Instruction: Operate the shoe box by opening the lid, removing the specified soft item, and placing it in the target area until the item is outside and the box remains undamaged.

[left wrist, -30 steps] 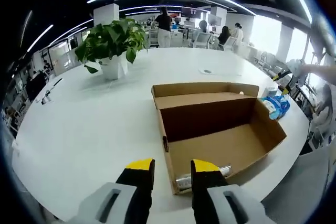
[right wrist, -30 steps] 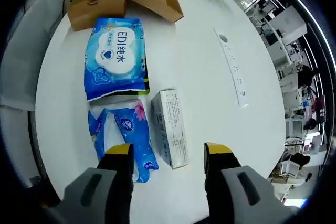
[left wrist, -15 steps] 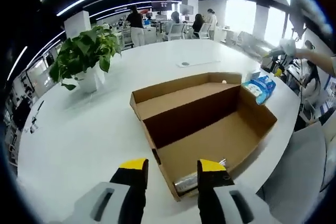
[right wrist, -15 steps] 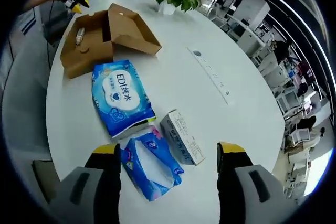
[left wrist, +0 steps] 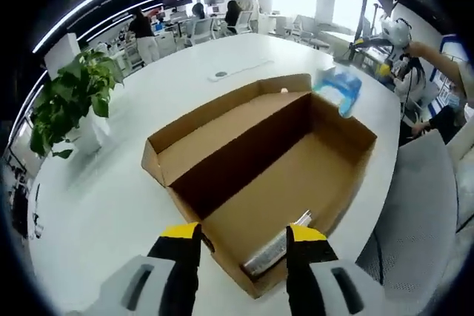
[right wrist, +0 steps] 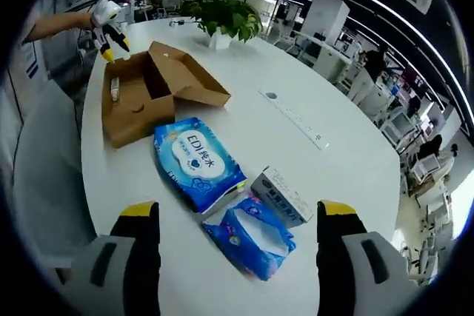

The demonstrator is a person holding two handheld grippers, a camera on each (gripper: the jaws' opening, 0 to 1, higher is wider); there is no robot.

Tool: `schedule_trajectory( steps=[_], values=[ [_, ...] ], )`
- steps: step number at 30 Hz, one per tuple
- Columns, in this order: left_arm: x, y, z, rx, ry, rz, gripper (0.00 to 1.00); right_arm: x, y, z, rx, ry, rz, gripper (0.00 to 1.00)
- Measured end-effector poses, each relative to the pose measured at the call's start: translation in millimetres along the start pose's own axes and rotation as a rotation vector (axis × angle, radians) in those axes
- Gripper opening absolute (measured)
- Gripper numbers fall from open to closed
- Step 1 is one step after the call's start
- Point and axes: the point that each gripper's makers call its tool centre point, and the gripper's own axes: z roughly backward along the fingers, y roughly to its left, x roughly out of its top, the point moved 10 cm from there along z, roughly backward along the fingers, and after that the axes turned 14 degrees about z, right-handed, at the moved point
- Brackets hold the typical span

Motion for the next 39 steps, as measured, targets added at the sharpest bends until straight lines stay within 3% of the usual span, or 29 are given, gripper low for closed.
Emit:
schedule_trajectory(
  steps=[12, 17, 26, 29, 33, 39],
  values=[
    [16.0, -2.6, -20, -0.096, 0.09, -0.154, 0.48, 5.4, 41, 19, -0.049, -0.073, -0.083, 0.93],
    [15.5, -5.1, -28, -0.142, 0.126, -0.259, 0.46, 8.2, 56, 23, -0.059, -0.096, -0.106, 0.95],
    [12.7, -4.7, -39, -0.205, 0.202, -0.322, 0.47, 16.2, 82, 33, -0.08, -0.141, -0.151, 0.96],
    [10.8, -5.6, -43, -0.237, 0.246, -0.379, 0.48, 19.3, 89, 37, -0.084, -0.147, -0.159, 0.96],
    [10.3, -8.6, -47, -0.287, 0.268, -0.434, 0.49, 20.4, 96, 41, -0.092, -0.145, -0.163, 0.96],
    [7.5, -5.9, -56, -0.305, 0.338, -0.498, 0.51, 15.7, 99, 49, -0.119, -0.142, -0.197, 0.96]
  ],
)
